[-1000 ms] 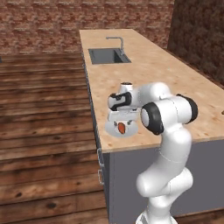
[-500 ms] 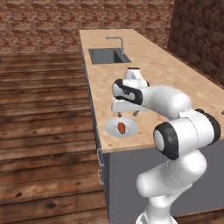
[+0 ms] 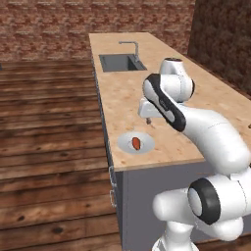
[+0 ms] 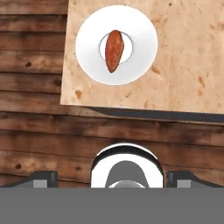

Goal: Pick the sweet potato from the microwave and place it on plate located on the counter.

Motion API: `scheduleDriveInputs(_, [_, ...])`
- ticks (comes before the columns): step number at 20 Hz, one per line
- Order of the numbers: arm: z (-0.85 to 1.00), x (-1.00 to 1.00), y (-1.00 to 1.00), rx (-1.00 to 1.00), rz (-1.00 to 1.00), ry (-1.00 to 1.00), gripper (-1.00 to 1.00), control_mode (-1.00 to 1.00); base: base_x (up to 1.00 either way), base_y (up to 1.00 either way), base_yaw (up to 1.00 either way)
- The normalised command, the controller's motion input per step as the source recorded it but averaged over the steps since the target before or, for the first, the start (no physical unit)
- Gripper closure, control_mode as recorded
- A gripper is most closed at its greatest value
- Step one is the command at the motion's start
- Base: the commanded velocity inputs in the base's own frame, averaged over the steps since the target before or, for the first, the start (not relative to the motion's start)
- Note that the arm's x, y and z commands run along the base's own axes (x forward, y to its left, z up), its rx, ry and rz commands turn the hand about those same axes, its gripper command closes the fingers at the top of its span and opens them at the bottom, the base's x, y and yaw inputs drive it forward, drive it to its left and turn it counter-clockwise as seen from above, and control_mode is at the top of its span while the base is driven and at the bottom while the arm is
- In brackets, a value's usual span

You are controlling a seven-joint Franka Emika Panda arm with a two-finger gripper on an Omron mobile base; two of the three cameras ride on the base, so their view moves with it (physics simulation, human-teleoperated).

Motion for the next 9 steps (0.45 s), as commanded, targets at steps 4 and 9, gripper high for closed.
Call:
scheduleDriveInputs(4, [0.93, -0.84, -0.36, 0.03, -0.01, 0.00, -1.00, -1.00, 0.00, 0.00, 0.00])
scheduleDriveInputs(9, [0.66, -1.00, -0.17, 0.00, 0.00, -0.16, -1.00, -1.00, 0.00, 0.00, 0.00])
